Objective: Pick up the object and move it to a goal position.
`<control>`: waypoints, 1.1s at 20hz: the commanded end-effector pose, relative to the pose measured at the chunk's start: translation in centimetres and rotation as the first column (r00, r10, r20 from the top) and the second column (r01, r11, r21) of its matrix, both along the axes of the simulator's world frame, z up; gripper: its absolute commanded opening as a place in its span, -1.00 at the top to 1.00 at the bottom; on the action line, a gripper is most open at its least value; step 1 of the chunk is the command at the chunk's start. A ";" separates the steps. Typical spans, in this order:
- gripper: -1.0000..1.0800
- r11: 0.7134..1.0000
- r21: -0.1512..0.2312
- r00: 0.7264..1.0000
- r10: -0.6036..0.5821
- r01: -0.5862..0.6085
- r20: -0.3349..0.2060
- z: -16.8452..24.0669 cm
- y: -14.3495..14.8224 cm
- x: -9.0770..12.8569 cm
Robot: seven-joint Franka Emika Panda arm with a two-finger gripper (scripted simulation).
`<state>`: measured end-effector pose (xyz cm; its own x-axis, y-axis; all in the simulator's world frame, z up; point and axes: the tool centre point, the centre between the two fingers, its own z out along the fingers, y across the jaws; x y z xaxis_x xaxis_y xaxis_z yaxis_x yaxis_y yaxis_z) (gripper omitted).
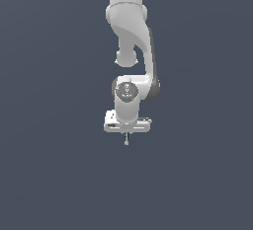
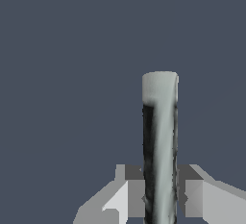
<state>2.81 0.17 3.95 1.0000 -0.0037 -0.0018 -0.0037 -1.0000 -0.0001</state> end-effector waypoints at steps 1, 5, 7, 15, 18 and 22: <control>1.00 1.000 0.000 1.000 -0.001 0.001 0.002 1.8 -1.0 0.3; 1.00 1.000 0.000 1.000 -0.001 0.001 0.002 5.3 -3.1 0.7; 1.00 1.000 0.000 1.000 -0.001 0.001 0.002 7.3 -4.3 1.0; 1.00 1.000 0.001 1.000 0.000 0.000 0.002 15.6 -9.1 2.2; 1.00 1.000 0.001 1.000 0.000 0.000 0.002 18.6 -10.9 2.7; 1.00 1.000 0.001 1.000 0.000 0.000 0.002 22.5 -13.2 3.3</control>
